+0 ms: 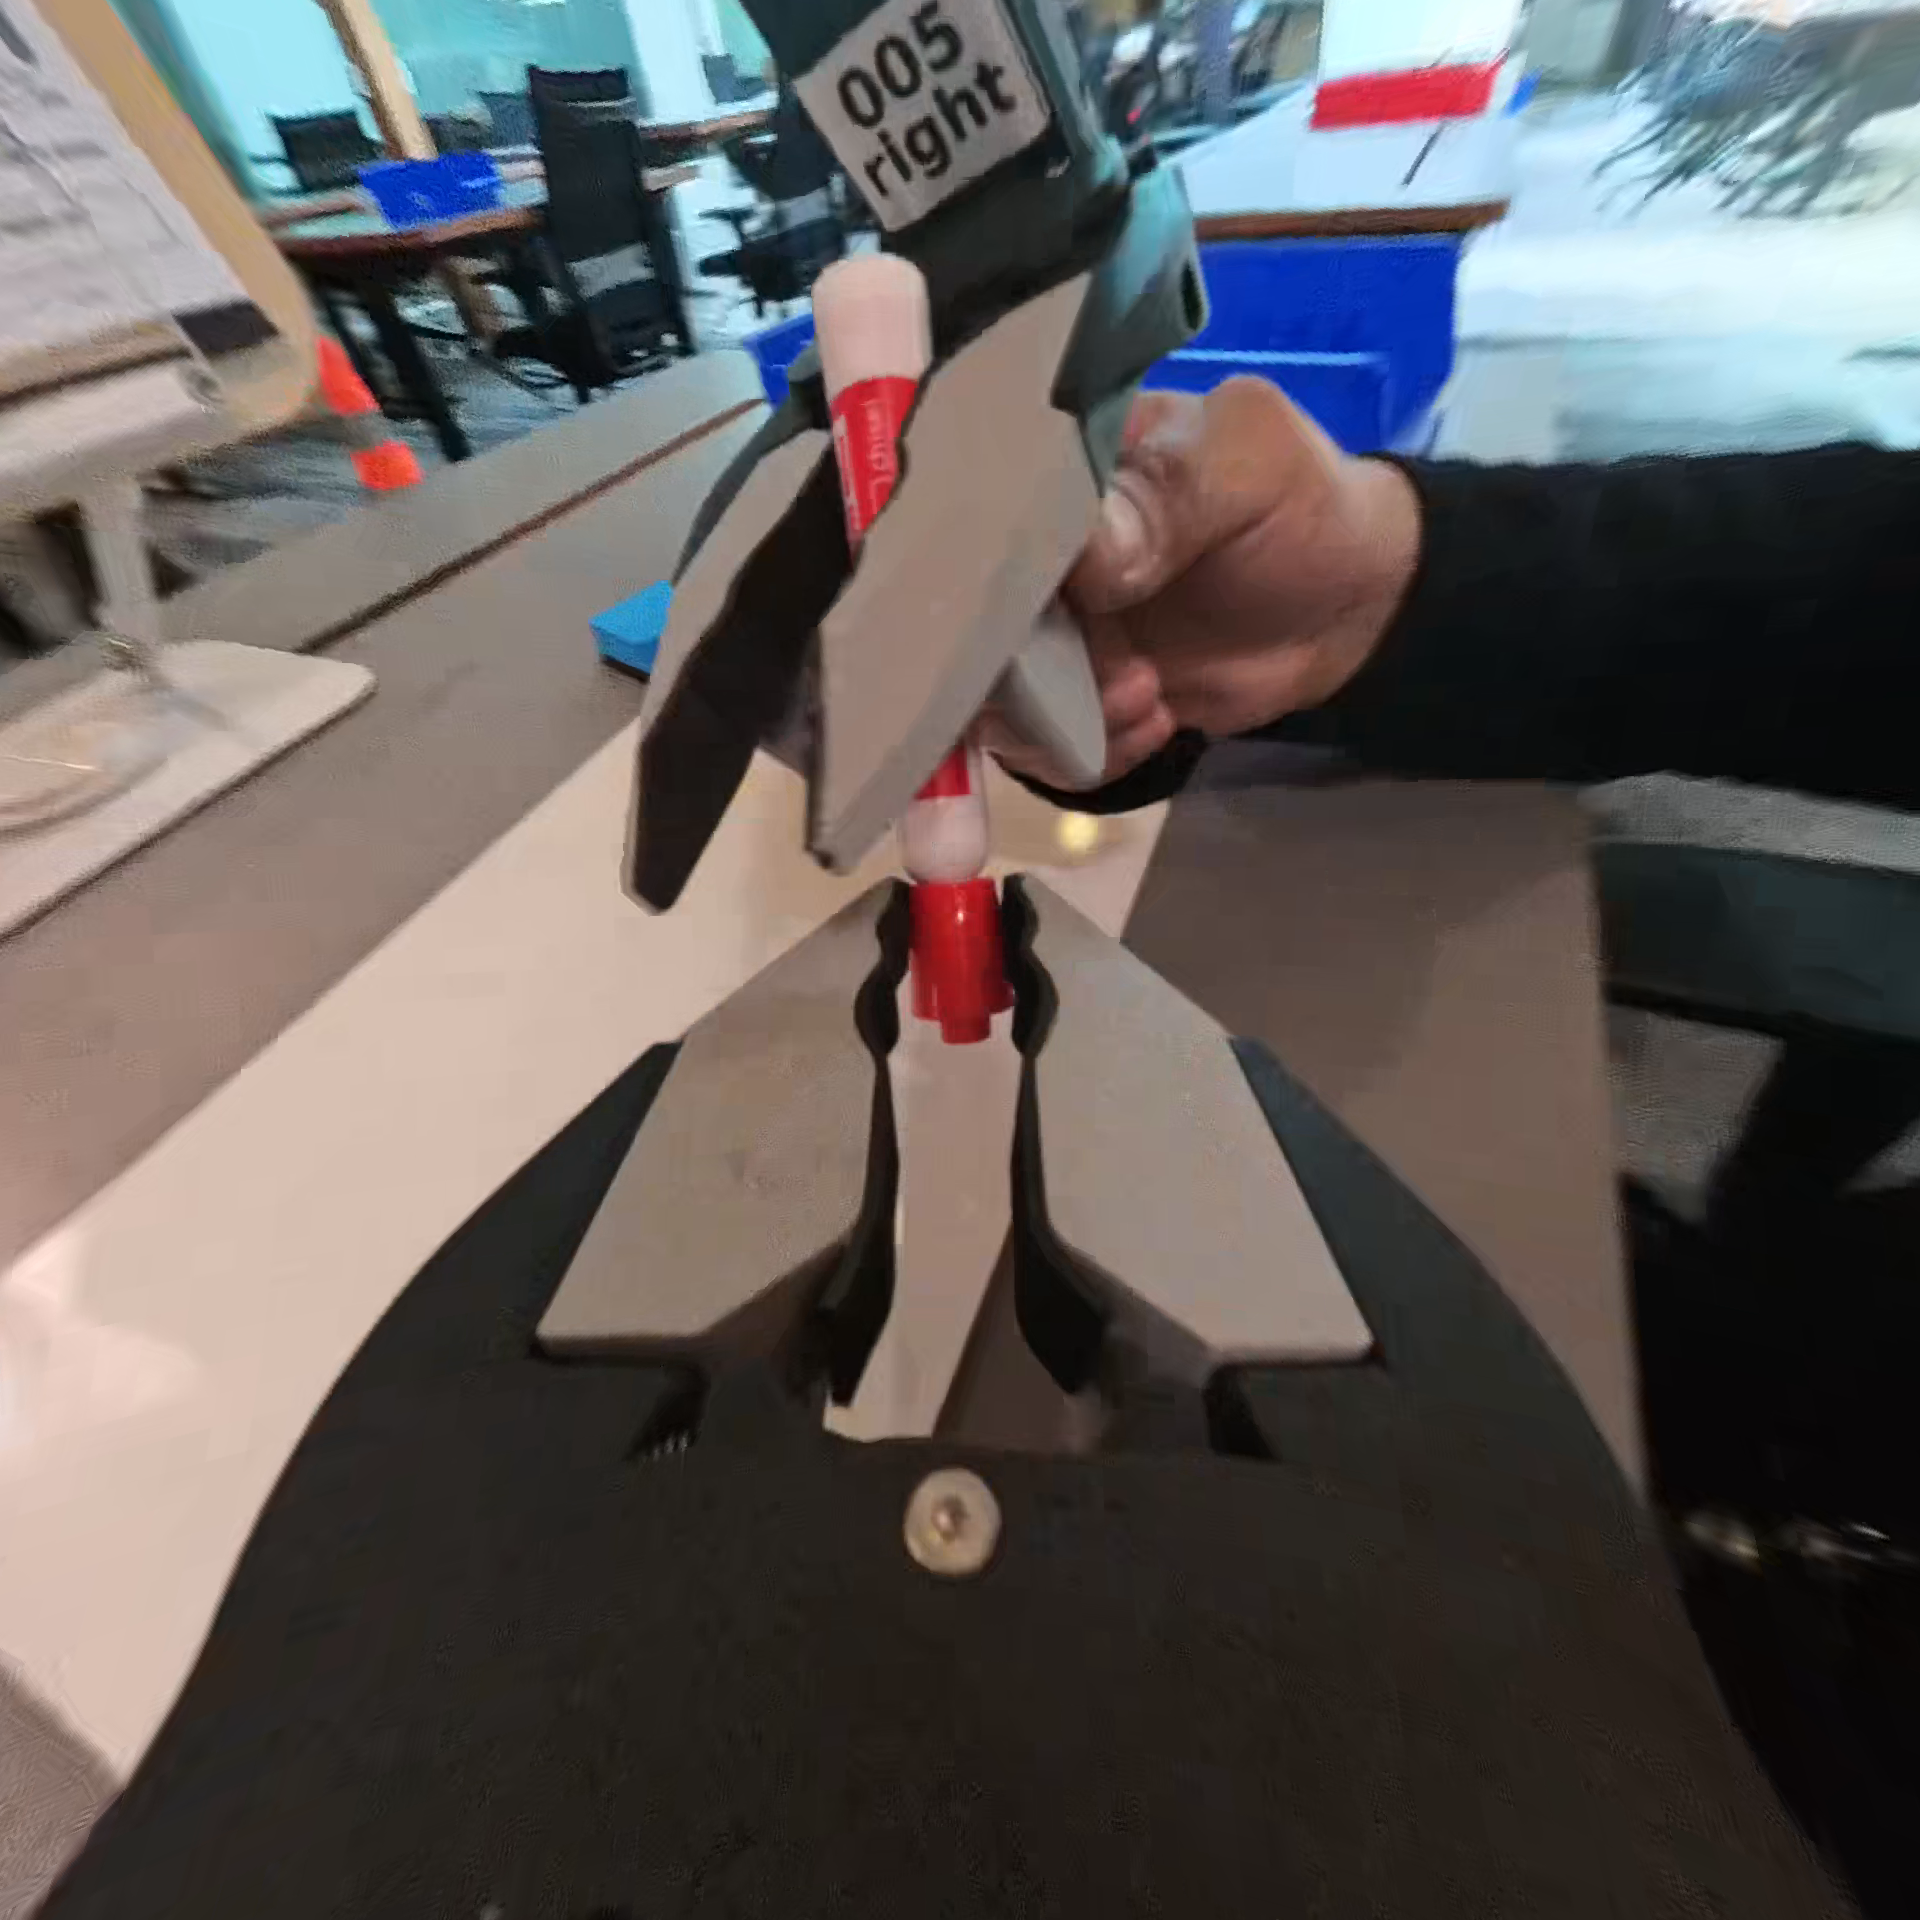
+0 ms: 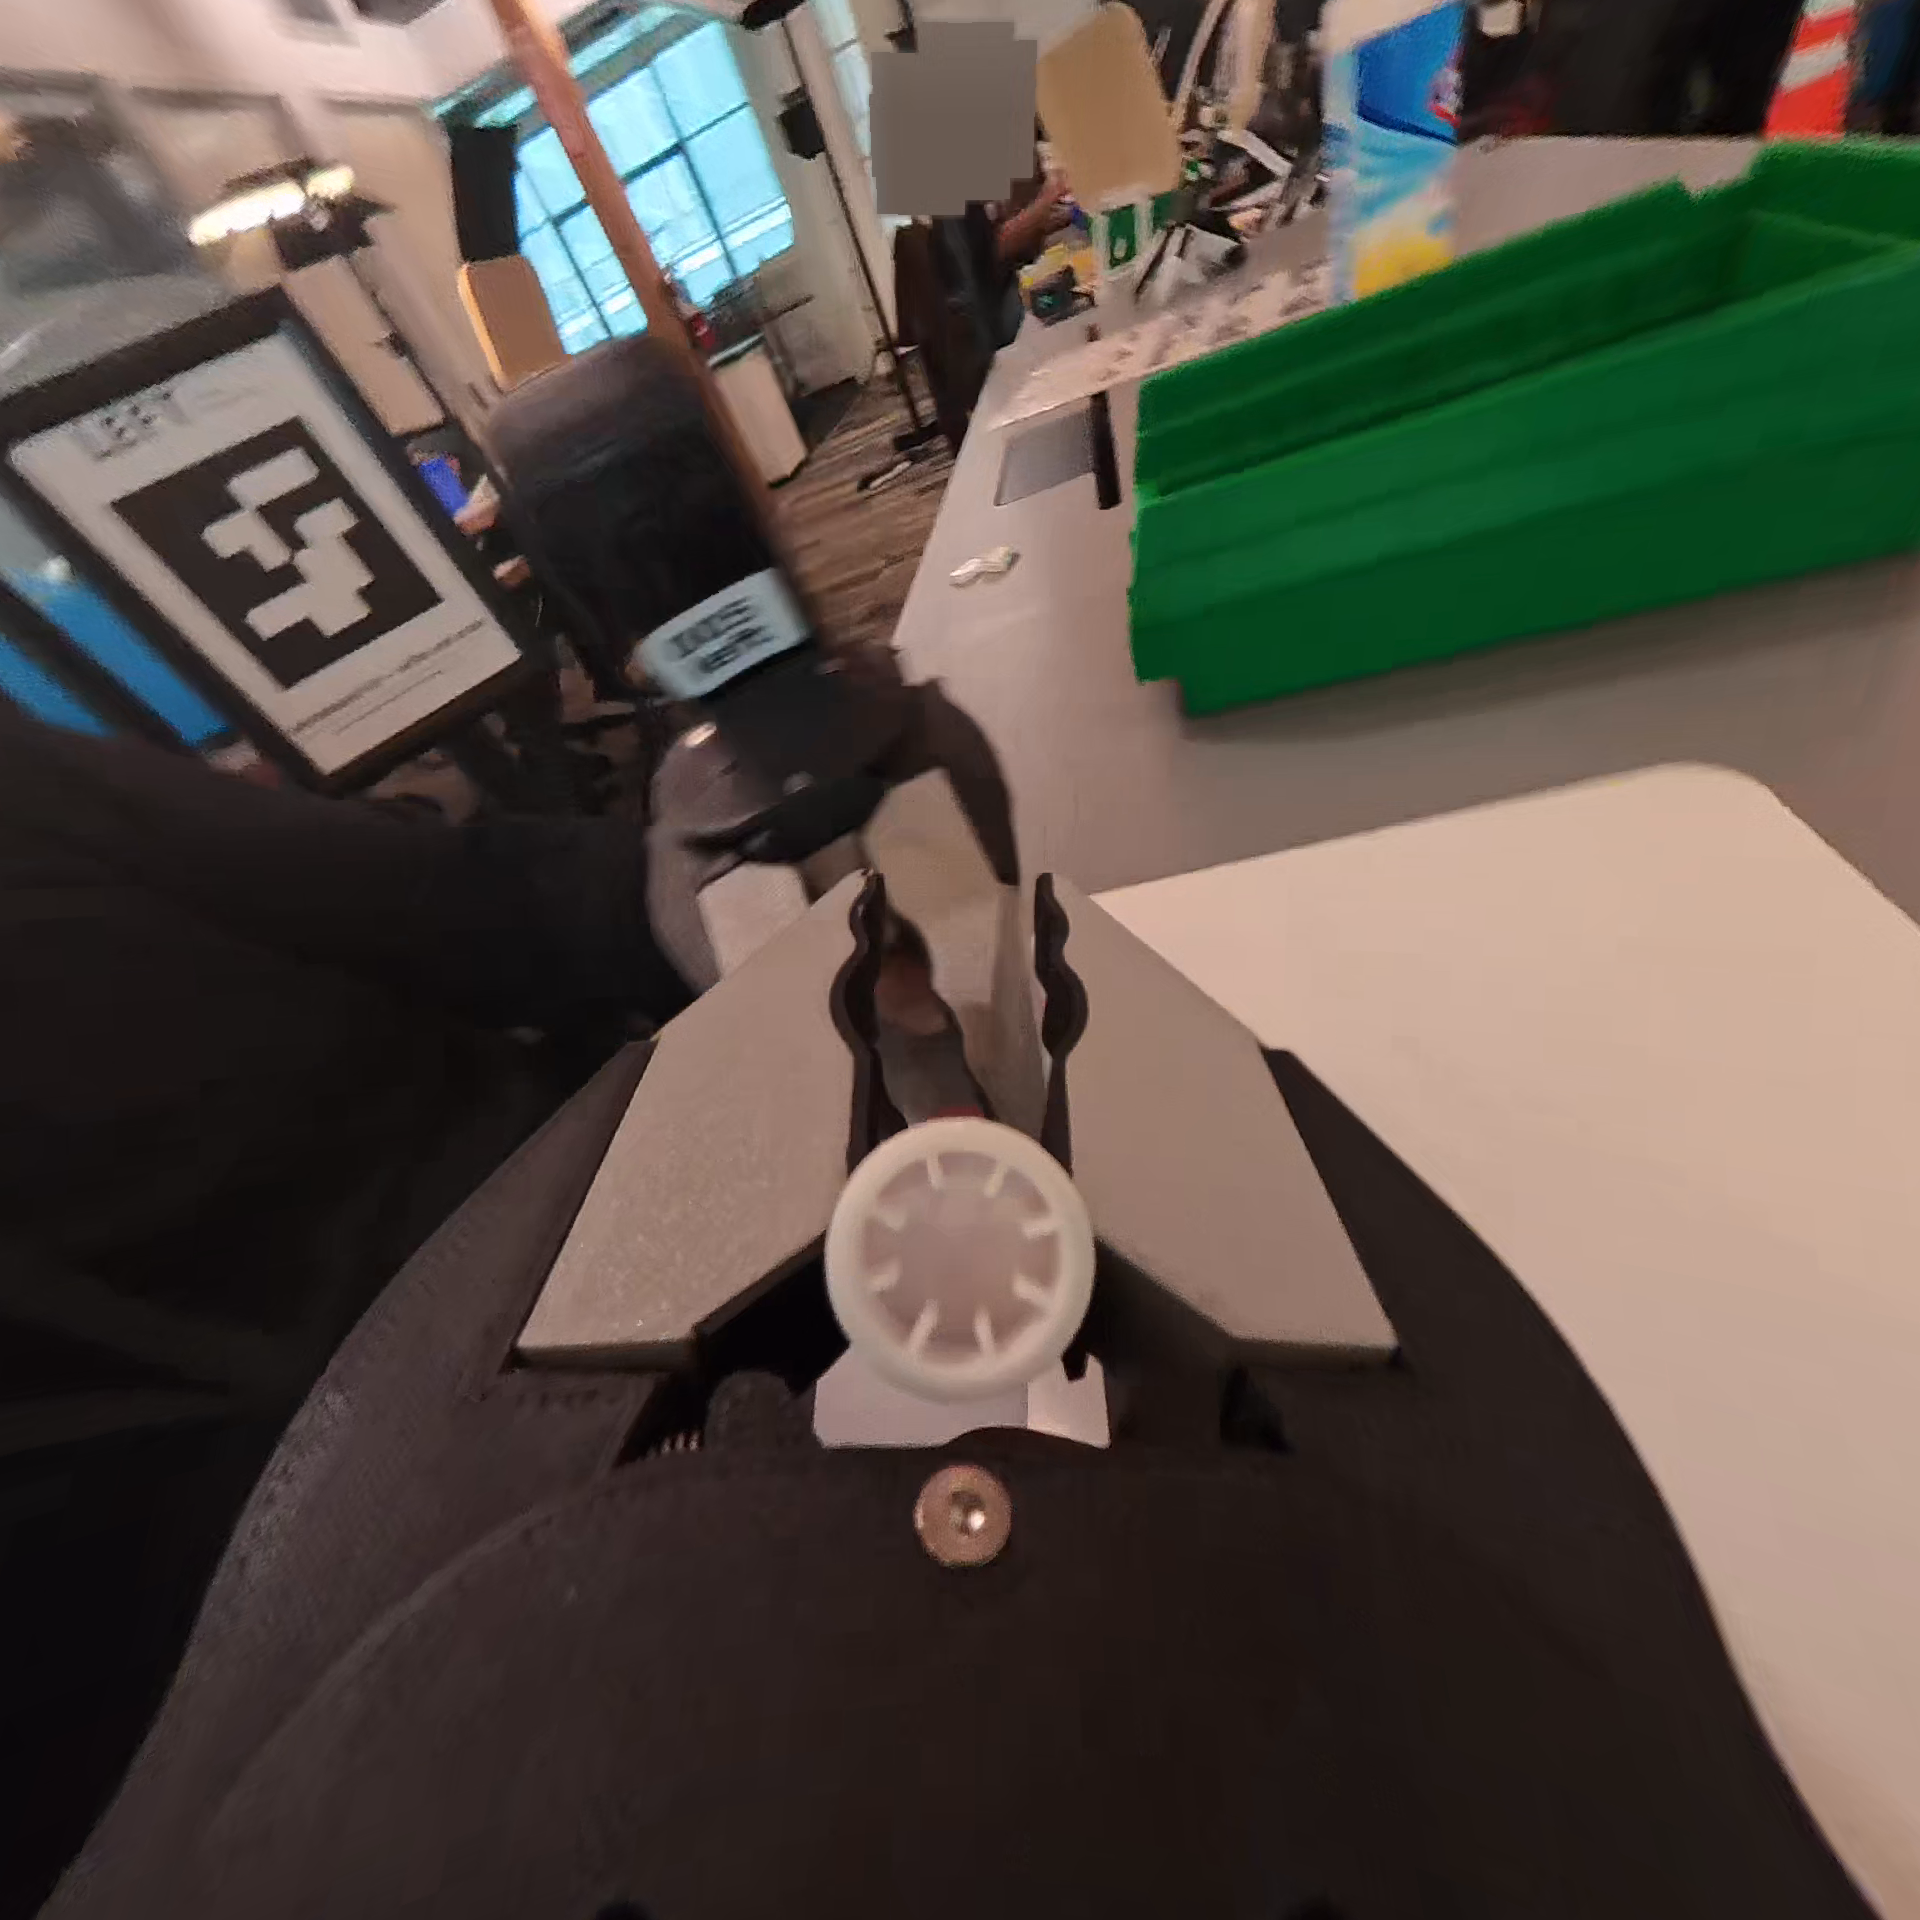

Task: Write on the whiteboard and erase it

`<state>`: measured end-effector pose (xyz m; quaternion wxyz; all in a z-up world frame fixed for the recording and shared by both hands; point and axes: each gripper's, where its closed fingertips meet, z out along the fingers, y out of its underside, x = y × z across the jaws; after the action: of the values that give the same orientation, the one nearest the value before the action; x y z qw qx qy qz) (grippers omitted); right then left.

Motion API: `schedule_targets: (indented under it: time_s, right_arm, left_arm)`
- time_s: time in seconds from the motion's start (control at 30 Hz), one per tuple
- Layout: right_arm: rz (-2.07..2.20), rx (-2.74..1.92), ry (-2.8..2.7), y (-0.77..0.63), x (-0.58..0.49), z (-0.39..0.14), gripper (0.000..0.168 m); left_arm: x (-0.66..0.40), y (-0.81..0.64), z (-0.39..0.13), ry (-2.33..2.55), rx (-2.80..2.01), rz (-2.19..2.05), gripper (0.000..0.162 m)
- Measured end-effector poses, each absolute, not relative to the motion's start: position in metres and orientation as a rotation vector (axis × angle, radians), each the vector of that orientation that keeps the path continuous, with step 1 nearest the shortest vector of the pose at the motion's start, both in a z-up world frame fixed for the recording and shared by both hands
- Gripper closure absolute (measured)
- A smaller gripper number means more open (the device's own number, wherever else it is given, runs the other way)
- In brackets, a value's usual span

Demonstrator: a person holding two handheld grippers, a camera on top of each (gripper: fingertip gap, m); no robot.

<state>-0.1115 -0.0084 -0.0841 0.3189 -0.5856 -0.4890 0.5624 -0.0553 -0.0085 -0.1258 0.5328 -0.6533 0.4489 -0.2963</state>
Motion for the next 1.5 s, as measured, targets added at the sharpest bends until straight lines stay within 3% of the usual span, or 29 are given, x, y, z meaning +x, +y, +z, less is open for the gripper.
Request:
schedule_targets:
  time_s: [0.1,0.17,0.43,0.53,0.83,0.93,0.97,1.03,1.07,1.5]
  right_arm:
    - [1.500,-1.651,-1.177,0.008,-0.109,-0.093,0.141]
    - [1.522,-1.667,-1.149,0.010,-0.108,-0.093,0.141]
    - [1.668,-1.288,-1.337,-0.038,-0.106,-0.052,0.142]
    - [1.655,-1.160,-1.412,-0.058,-0.104,-0.041,0.142]
    - [1.547,-1.385,-1.320,-0.024,-0.108,-0.065,0.141]
    - [1.508,-1.401,-1.314,-0.020,-0.109,-0.067,0.142]
    - [1.497,-1.404,-1.325,-0.021,-0.110,-0.069,0.141]
    - [1.493,-1.397,-1.344,-0.025,-0.112,-0.071,0.141]
    - [1.504,-1.392,-1.343,-0.026,-0.113,-0.070,0.141]
    - [1.461,-1.408,-1.408,-0.031,-0.114,-0.077,0.141]
  left_arm:
    - [-0.056,0.002,-0.132,1.109,-1.508,-0.369,0.146]
    - [-0.054,0.002,-0.131,1.101,-1.514,-0.379,0.146]
    - [-0.063,-0.043,-0.085,0.898,-1.526,-1.605,0.147]
    - [-0.067,-0.056,-0.073,0.870,-1.464,-1.833,0.147]
    - [-0.059,-0.026,-0.106,0.916,-1.599,-1.330,0.147]
    - [-0.052,-0.027,-0.126,1.011,-1.673,-1.196,0.124]
    - [-0.049,-0.028,-0.129,1.034,-1.680,-1.162,0.123]
    - [-0.046,-0.028,-0.128,1.046,-1.661,-1.116,0.144]
    - [-0.046,-0.026,-0.129,1.039,-1.662,-1.104,0.147]
    - [-0.044,-0.031,-0.133,1.075,-1.687,-1.106,0.148]
